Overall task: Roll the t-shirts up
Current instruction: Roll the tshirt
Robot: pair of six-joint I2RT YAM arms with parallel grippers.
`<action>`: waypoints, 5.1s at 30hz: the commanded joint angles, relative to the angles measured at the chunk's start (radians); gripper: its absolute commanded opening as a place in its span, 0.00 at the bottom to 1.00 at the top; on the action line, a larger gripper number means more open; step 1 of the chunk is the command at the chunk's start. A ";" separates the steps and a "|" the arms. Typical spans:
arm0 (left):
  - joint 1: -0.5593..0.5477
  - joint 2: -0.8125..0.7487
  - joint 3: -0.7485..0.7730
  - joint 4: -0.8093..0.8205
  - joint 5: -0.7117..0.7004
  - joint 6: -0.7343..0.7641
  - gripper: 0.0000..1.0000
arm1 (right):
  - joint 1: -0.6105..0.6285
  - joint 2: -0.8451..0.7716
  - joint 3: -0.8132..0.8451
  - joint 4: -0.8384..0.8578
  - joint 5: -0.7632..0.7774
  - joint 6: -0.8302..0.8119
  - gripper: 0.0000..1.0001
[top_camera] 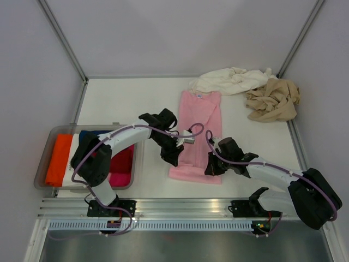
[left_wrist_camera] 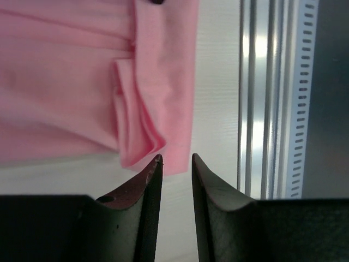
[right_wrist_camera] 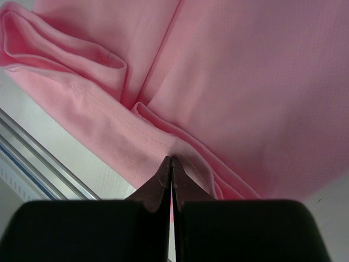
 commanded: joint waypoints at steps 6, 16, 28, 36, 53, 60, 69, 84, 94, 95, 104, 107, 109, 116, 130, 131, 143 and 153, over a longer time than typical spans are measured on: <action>-0.142 0.029 -0.030 -0.017 0.000 0.093 0.36 | -0.008 0.007 -0.008 0.006 0.069 0.036 0.00; -0.100 0.136 -0.032 0.162 -0.078 -0.115 0.35 | -0.017 -0.053 -0.022 -0.009 0.108 0.051 0.00; -0.102 0.043 -0.036 0.156 -0.064 -0.042 0.41 | -0.020 -0.130 0.009 -0.057 0.102 -0.001 0.02; -0.184 -0.201 -0.216 0.217 -0.167 0.147 0.56 | -0.020 -0.318 0.152 -0.090 0.154 -0.243 0.21; -0.359 -0.204 -0.450 0.584 -0.472 0.056 0.64 | 0.029 -0.547 0.066 -0.448 -0.053 -1.159 0.50; -0.359 -0.193 -0.481 0.604 -0.482 0.046 0.43 | 0.128 -0.461 0.052 -0.515 -0.092 -1.271 0.52; -0.339 -0.209 -0.481 0.605 -0.450 0.001 0.03 | 0.280 -0.318 0.003 -0.410 0.052 -1.219 0.53; -0.259 -0.250 -0.457 0.466 -0.241 0.059 0.02 | 0.288 -0.085 0.041 -0.317 0.168 -1.125 0.07; -0.139 -0.311 -0.356 0.060 -0.011 0.170 0.02 | 0.259 -0.130 0.216 -0.483 -0.188 -1.117 0.00; -0.115 -0.308 -0.345 0.033 0.004 0.179 0.02 | 0.257 -0.125 0.216 -0.483 -0.193 -1.120 0.00; -0.020 -0.143 -0.242 -0.031 0.049 0.199 0.04 | 0.090 -0.030 0.268 -0.518 -0.302 -1.159 0.00; 0.008 -0.089 -0.210 -0.042 0.035 0.220 0.06 | 0.026 -0.034 0.264 -0.479 -0.299 -1.110 0.00; 0.014 -0.069 -0.190 -0.043 0.023 0.225 0.08 | 0.010 -0.031 0.264 -0.454 -0.300 -1.093 0.00; 0.043 0.043 -0.098 -0.054 0.021 0.193 0.10 | -0.013 -0.010 0.257 -0.364 -0.213 -0.990 0.07; 0.134 0.238 0.056 -0.158 0.051 0.191 0.10 | -0.204 -0.068 0.320 -0.081 -0.239 -0.374 0.48; 0.137 0.245 0.068 -0.165 0.049 0.190 0.10 | -0.217 -0.067 0.322 -0.086 -0.241 -0.336 0.48; 0.138 0.262 0.074 -0.171 0.078 0.168 0.13 | -0.218 0.028 0.227 -0.180 -0.182 -0.216 0.62; 0.140 0.304 0.131 -0.208 0.052 0.185 0.13 | -0.198 0.085 0.185 -0.113 -0.216 -0.211 0.76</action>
